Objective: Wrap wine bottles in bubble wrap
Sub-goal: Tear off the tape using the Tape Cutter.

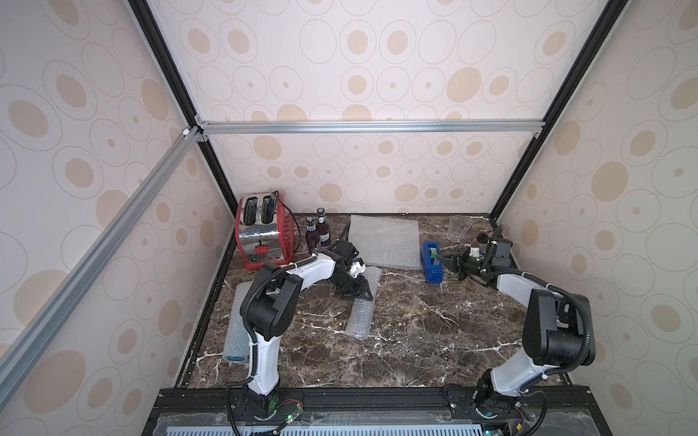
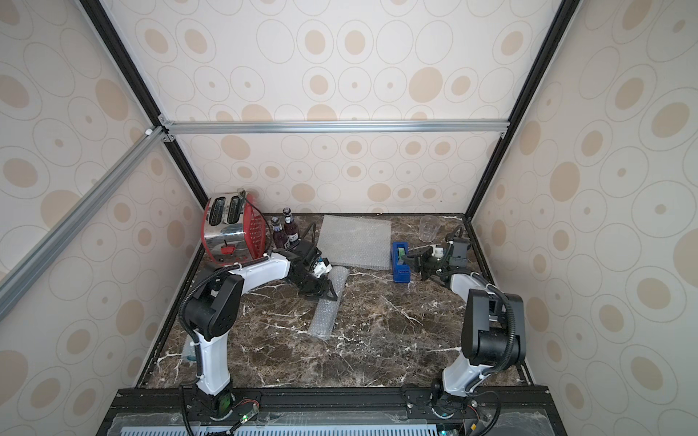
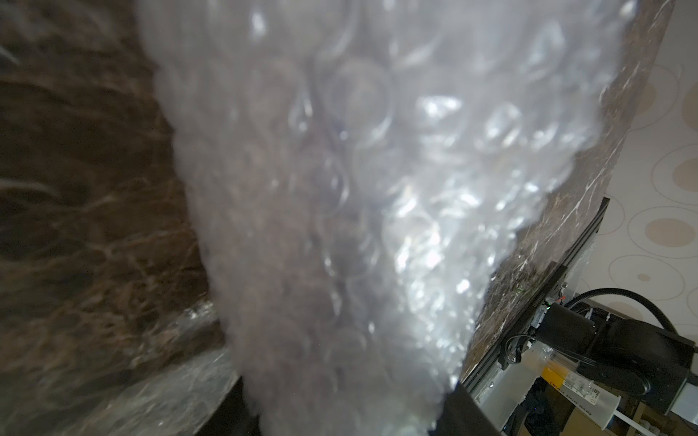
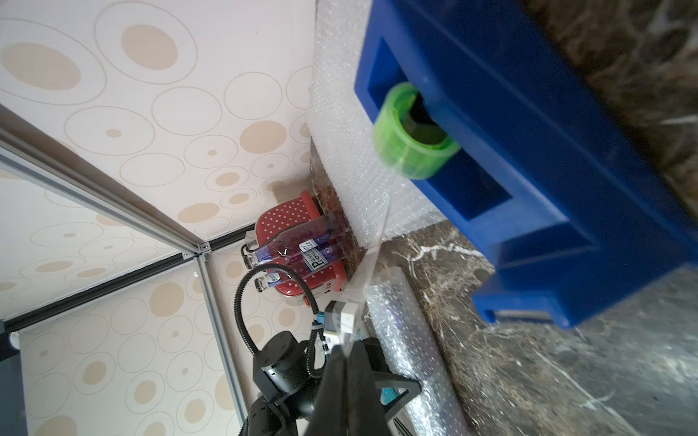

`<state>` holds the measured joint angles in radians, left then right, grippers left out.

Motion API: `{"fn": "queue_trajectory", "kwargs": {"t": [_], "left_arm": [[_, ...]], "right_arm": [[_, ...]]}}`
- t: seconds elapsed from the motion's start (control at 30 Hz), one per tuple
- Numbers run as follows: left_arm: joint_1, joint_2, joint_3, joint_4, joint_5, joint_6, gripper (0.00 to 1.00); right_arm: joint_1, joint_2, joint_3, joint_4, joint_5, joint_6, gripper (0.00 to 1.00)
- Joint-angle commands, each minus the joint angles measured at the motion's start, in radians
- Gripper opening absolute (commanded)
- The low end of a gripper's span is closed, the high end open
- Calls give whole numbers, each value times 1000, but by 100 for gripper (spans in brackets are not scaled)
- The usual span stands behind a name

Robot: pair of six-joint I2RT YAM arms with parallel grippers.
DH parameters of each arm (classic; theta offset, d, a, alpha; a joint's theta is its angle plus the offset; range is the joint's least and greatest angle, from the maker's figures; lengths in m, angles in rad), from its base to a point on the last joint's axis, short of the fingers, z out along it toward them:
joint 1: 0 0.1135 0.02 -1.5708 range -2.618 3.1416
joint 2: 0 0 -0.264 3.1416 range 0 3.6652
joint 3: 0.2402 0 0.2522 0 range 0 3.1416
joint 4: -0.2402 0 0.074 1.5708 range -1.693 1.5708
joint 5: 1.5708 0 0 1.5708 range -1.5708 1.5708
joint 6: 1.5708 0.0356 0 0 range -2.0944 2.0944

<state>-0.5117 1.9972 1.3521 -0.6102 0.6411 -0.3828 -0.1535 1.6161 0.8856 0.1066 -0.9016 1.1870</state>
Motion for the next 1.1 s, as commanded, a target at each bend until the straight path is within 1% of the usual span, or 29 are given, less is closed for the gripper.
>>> {"fn": "queue_trajectory", "kwargs": {"t": [0.0,0.2,0.43,0.53,0.67,0.87,0.97,1.07], "left_arm": [[-27,48,-33,-56,-63,22,47],[-29,45,-26,-64,-69,26,47],[-30,38,-34,-64,-76,29,47],[-30,43,-42,-55,-79,30,47],[-30,38,-35,-63,-82,33,47],[-30,46,-23,-73,-85,35,47],[-30,46,-44,-54,-78,28,47],[-30,48,-30,-68,-87,35,47]], "right_arm": [[-10,-57,-7,-94,-28,-71,0],[-33,-85,-52,-208,-57,-177,0],[-86,-36,-53,-424,-70,-405,0],[-102,-21,-25,-594,-40,-561,0],[-117,5,-23,-695,18,-664,0],[-117,45,-33,-713,143,-716,0],[-116,56,-24,-732,209,-743,0],[-116,55,-39,-731,250,-751,0]]}}
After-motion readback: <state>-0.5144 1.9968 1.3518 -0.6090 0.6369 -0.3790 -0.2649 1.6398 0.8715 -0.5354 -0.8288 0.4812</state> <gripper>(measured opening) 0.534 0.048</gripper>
